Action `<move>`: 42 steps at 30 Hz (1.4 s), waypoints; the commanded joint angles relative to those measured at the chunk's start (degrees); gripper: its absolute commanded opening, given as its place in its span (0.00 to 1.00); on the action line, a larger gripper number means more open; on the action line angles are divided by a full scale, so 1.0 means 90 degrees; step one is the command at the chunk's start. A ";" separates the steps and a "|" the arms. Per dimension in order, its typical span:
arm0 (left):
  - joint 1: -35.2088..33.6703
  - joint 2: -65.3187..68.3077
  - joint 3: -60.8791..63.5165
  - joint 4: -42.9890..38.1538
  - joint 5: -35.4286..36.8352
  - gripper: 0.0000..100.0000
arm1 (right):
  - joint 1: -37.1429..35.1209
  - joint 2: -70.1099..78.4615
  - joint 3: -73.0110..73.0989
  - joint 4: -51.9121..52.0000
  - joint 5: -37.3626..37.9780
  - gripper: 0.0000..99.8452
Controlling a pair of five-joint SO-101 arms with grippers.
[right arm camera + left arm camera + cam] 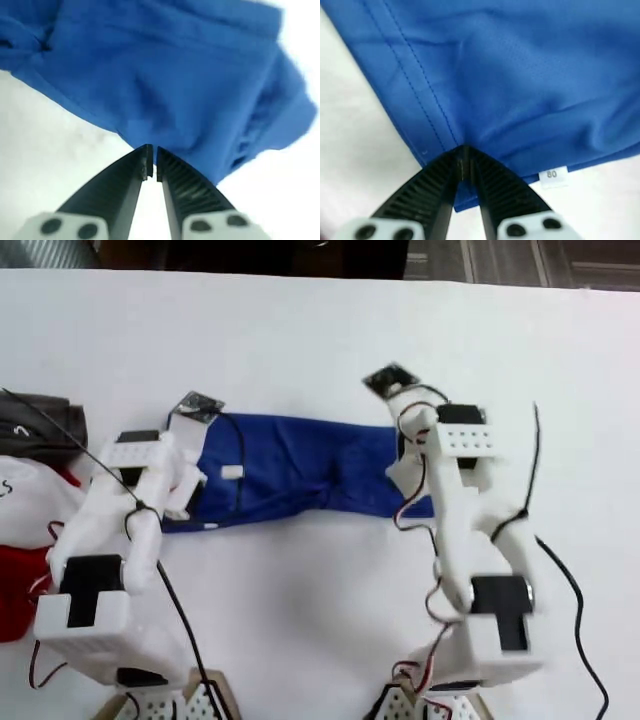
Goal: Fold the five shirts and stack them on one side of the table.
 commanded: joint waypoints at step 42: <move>0.0361 -0.0020 -0.0015 -0.0020 -0.0010 0.03 | -0.0171 -0.1451 -0.1006 0.1265 -0.0821 0.02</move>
